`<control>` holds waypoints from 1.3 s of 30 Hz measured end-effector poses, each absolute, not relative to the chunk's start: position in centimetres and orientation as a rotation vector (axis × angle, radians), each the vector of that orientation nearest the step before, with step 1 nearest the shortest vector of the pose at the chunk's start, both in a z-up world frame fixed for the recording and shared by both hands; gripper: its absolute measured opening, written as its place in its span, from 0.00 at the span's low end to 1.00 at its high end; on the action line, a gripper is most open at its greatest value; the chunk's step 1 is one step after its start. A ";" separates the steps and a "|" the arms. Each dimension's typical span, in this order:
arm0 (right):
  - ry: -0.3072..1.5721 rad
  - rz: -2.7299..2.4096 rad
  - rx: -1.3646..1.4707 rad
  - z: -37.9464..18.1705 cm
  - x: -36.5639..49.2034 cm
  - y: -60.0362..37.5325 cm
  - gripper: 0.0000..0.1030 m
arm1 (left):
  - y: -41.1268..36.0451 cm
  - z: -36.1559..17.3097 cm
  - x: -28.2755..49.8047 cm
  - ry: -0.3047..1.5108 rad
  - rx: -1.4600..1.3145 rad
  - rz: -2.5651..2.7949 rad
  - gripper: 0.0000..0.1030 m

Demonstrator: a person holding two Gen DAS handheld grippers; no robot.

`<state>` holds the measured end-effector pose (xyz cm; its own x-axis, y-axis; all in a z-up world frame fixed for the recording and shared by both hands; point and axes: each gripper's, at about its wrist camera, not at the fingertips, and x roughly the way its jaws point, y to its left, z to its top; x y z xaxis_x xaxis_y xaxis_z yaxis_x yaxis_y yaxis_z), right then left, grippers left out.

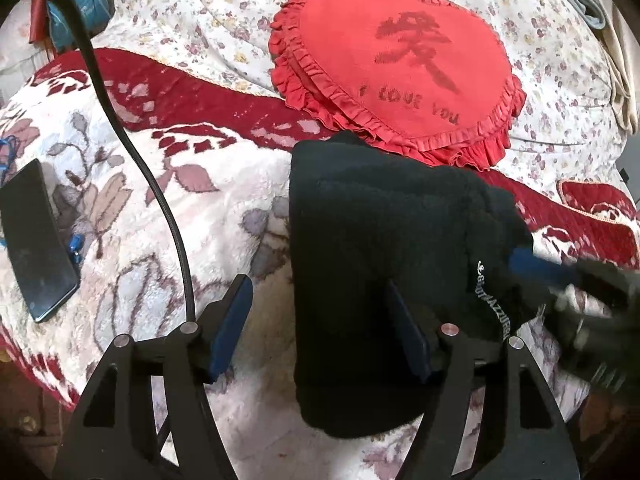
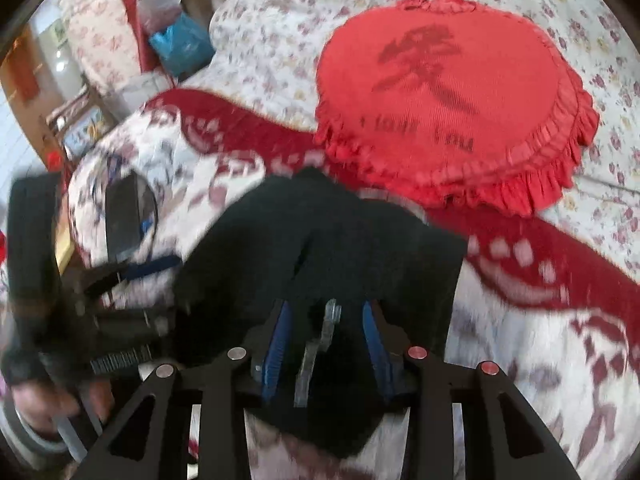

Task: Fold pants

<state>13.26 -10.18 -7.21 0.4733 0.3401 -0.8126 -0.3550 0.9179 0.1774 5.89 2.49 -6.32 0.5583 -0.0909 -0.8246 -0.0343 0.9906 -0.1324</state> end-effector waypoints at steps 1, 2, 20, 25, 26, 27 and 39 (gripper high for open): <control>1.004 0.424 -0.020 -8.0 12.8 -10.1 0.38 | 2.6 -6.4 5.6 0.973 -0.148 -0.030 0.68; 1.012 0.419 -0.023 -8.8 12.6 -10.1 0.39 | 2.6 -6.6 5.5 0.972 -0.155 -0.029 0.68; 0.856 0.394 0.045 -3.8 9.5 -11.1 0.50 | 1.0 -2.4 2.1 0.842 -0.051 0.048 0.68; 0.850 0.384 0.062 -3.2 9.1 -11.7 0.52 | 0.9 -1.4 1.1 0.816 -0.041 0.068 0.68; 0.848 0.384 0.064 -3.1 9.0 -11.8 0.53 | 1.0 -1.3 1.0 0.817 -0.043 0.071 0.68; 0.846 0.385 0.066 -3.0 8.9 -11.9 0.53 | 1.0 -1.2 0.9 0.817 -0.043 0.078 0.68; 0.848 0.396 0.066 -2.8 8.3 -12.0 0.57 | 1.3 -0.5 -0.3 0.803 -0.026 0.136 0.68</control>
<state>8.28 -11.99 -2.75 0.5932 0.3663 -0.7169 -0.3144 0.9252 0.2125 -0.32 1.31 -0.50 0.6863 0.1120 -0.7187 -0.1317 0.9909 0.0287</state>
